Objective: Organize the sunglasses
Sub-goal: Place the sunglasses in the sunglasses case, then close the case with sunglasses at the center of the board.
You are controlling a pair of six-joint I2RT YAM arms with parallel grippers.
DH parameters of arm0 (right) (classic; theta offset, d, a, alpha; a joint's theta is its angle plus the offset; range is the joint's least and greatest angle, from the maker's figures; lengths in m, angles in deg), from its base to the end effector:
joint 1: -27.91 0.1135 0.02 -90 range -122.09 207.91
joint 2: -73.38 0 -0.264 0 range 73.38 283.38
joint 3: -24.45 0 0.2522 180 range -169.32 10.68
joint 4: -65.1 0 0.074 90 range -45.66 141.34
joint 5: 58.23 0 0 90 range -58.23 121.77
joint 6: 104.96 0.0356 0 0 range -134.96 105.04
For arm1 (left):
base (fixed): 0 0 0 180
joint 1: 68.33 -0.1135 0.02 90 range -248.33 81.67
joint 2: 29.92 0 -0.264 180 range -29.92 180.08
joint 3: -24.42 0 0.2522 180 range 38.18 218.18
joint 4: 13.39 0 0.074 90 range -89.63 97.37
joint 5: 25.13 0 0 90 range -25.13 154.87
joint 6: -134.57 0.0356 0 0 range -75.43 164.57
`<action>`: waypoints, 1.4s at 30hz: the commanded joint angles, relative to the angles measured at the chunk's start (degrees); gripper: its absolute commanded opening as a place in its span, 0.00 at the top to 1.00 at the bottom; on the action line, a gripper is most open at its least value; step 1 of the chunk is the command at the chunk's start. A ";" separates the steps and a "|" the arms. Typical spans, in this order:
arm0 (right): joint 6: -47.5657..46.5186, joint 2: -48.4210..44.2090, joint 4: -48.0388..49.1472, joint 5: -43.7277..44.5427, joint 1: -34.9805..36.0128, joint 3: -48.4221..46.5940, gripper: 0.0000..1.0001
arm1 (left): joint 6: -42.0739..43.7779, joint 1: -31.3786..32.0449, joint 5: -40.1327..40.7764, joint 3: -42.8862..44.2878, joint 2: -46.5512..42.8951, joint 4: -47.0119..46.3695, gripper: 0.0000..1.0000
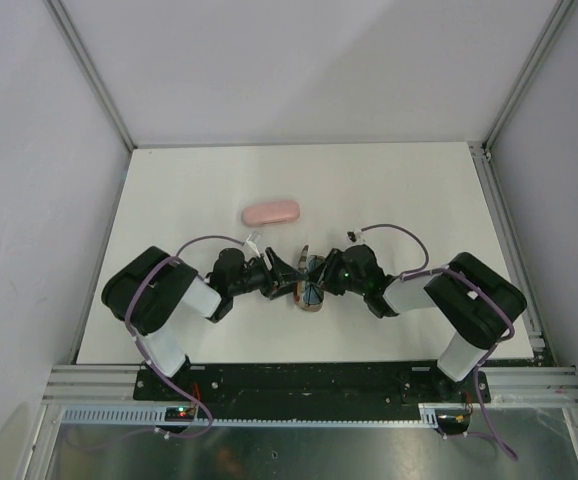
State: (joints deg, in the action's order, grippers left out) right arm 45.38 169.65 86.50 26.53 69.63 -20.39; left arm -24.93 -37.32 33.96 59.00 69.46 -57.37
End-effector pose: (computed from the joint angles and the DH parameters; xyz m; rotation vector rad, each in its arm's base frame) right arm 0.2224 0.2026 0.1240 0.3144 2.2956 1.1057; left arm 0.2204 -0.1538 0.1086 -0.3352 2.2563 -1.5842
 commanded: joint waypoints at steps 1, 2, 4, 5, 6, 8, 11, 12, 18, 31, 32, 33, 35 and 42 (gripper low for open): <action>-1.75 -2.87 -2.75 0.72 -0.92 0.30 0.65 | 0.53 0.37 -1.56 1.90 0.23 -3.09 0.44; -1.95 -3.16 -3.13 0.65 -1.06 0.30 0.65 | 0.51 0.37 -1.58 1.97 0.22 -3.09 0.44; -2.30 -3.73 -3.79 0.59 -1.18 0.44 0.65 | 0.50 0.31 -1.77 2.13 0.32 -3.09 0.44; -2.40 -4.17 -4.01 0.54 -1.28 0.55 0.65 | 0.50 0.30 -1.78 2.17 0.40 -3.09 0.44; -2.58 -4.47 -4.16 0.52 -1.46 0.74 0.64 | 0.59 0.29 -1.78 2.19 0.48 -3.09 0.44; -2.88 -5.23 -4.97 0.61 -1.77 0.88 0.64 | 0.57 0.15 -1.76 2.20 0.69 -3.09 0.44; -3.42 -6.51 -6.68 0.78 -2.16 1.09 0.63 | 0.63 0.18 -1.68 2.27 0.97 -3.13 0.44; -3.58 -6.92 -7.12 0.85 -2.29 1.18 0.64 | 0.65 0.15 -1.64 2.33 1.03 -3.11 0.44; -4.53 -11.12 -9.68 1.03 -3.31 2.38 0.63 | 1.30 0.11 -1.51 2.55 1.78 -2.84 0.44; -9.32 -29.15 -21.90 8.41 -7.31 6.26 0.63 | 14.41 0.72 5.31 7.98 -1.86 20.93 0.48; -9.43 -30.28 -22.33 8.62 -7.72 6.76 0.63 | 16.42 1.07 7.35 9.09 -2.54 24.70 0.48; -9.48 -31.50 -22.68 8.73 -8.06 7.18 0.62 | 19.14 1.73 10.17 10.88 -3.06 29.57 0.48; -9.63 -33.19 -23.25 8.72 -8.82 8.02 0.62 | 23.88 3.35 15.42 14.99 -3.35 38.15 0.47; -9.67 -36.02 -24.33 7.51 -10.98 9.85 0.62 | 33.51 9.86 30.90 25.17 -2.30 55.20 0.44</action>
State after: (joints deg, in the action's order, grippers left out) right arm 36.79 135.36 63.59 33.05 59.42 -11.18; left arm -1.23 -30.40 50.06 81.54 66.77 -18.46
